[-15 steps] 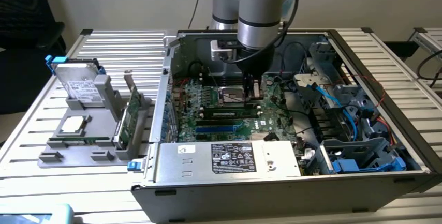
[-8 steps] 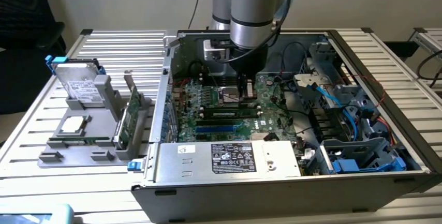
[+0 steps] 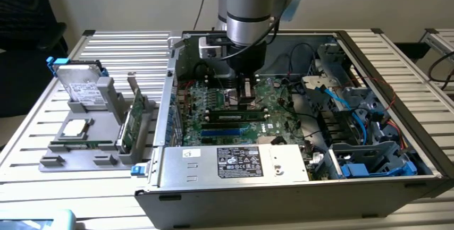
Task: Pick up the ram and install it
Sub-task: 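Press down the ram until it locks into place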
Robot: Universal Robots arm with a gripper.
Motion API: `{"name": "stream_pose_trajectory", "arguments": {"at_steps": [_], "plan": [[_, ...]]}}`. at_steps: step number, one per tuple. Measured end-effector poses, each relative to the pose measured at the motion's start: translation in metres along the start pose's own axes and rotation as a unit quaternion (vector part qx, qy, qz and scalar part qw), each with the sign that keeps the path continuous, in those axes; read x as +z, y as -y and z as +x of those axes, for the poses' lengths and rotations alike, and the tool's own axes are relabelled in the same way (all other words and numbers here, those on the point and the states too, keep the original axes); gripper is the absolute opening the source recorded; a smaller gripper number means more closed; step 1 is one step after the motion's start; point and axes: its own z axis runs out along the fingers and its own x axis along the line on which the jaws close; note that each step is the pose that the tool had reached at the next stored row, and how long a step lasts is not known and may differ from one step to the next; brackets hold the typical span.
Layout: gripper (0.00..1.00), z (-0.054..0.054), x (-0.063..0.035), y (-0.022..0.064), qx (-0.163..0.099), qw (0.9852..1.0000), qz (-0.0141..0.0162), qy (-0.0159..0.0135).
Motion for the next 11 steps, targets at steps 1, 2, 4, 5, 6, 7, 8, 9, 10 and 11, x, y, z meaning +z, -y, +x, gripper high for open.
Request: {"name": "stream_pose_trajectory", "arguments": {"at_steps": [1,2,4,5,6,7,8,9,10,11], "plan": [[0.11,0.0,-0.0011,-0.0022,0.0,1.0,0.0,0.0],[0.11,0.0,-0.002,-0.0045,0.0,1.0,0.0,0.0],[0.11,0.0,-0.0034,-0.0096,0.0,1.0,0.0001,0.0001],[0.11,0.0,-0.0037,-0.0127,0.0,1.0,0.0001,0.0001],[0.11,0.0,-0.0038,-0.0157,0.0,1.0,0.0001,0.0001],[0.11,0.0,-0.0039,-0.0195,0.0,1.0,0.0001,0.0],[0.11,0.0,-0.004,-0.0232,0.0,1.0,0.0,-0.0001],[0.11,0.0,-0.004,-0.0269,0.0,1.0,0.0,0.0],[0.11,0.0,-0.0041,-0.0304,0.0,1.0,0.0,0.0],[0.11,0.0,-0.0041,-0.0329,0.0,1.0,0.0,0.0]]}}
